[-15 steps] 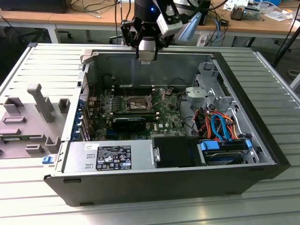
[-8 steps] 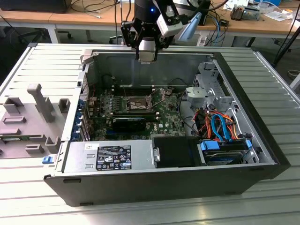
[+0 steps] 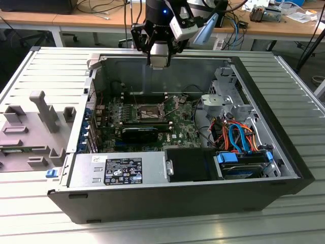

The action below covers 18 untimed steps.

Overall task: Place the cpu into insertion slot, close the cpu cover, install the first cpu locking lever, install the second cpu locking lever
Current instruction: 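Place the cpu into insertion slot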

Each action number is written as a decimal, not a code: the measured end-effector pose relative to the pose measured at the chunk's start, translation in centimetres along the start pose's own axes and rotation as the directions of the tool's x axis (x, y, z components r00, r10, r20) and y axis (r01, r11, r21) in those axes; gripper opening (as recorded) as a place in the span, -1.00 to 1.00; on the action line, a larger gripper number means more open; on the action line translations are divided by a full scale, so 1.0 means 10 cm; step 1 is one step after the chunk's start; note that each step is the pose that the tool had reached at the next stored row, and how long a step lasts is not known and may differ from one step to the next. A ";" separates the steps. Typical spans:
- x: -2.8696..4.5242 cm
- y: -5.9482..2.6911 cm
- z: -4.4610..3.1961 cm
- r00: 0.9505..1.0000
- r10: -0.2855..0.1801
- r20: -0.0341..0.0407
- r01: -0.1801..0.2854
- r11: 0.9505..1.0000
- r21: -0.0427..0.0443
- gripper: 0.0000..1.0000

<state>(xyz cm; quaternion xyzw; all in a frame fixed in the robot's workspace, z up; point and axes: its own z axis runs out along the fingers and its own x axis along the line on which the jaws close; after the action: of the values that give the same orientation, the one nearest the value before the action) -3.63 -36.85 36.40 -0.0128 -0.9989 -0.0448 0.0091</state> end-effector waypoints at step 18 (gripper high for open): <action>-0.001 -0.014 0.039 1.000 0.000 0.000 0.000 1.000 0.000 0.09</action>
<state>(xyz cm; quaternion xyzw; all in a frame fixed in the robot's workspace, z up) -3.64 -36.95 36.00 -0.0128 -0.9989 -0.0448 0.0091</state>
